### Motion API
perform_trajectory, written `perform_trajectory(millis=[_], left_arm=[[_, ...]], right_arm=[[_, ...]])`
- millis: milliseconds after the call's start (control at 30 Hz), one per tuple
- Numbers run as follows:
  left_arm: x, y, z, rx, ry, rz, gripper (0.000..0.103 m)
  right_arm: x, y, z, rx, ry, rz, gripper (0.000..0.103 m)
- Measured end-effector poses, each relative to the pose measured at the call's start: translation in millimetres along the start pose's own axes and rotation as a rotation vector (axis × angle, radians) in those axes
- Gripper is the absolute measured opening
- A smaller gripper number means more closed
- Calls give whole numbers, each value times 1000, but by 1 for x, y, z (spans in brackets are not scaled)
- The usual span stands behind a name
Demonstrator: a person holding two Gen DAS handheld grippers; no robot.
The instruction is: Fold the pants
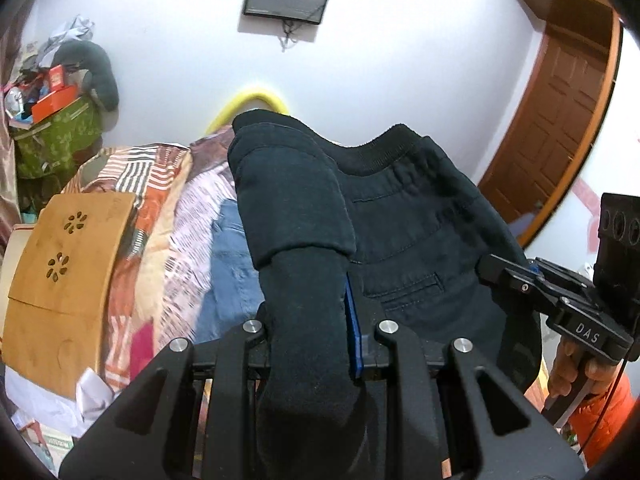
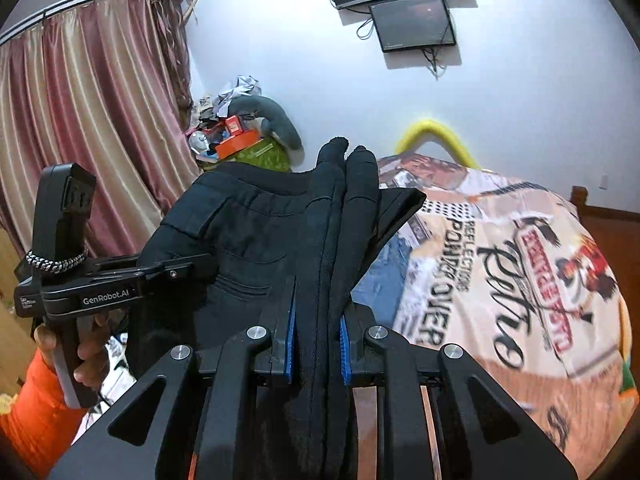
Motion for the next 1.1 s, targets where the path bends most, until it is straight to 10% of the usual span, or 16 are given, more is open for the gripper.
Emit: perform_trajectory(millis=[833, 1100], left_arm=[[149, -28, 194, 216, 53, -128, 23], [156, -38, 199, 276, 207, -87, 53]], right_arm=[[-39, -31, 216, 219, -66, 20, 15], [-52, -49, 212, 322, -147, 58, 26]])
Point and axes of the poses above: each gripper's, at about its wrist camera, not at the fingertips, and z roughly the way its jaws point, x to its left, y to its top, the point moved 6 cm from there along z, roughly the way its jaws point, and after that the axes turned 8 degrees about -y, right-handed, at the moved point
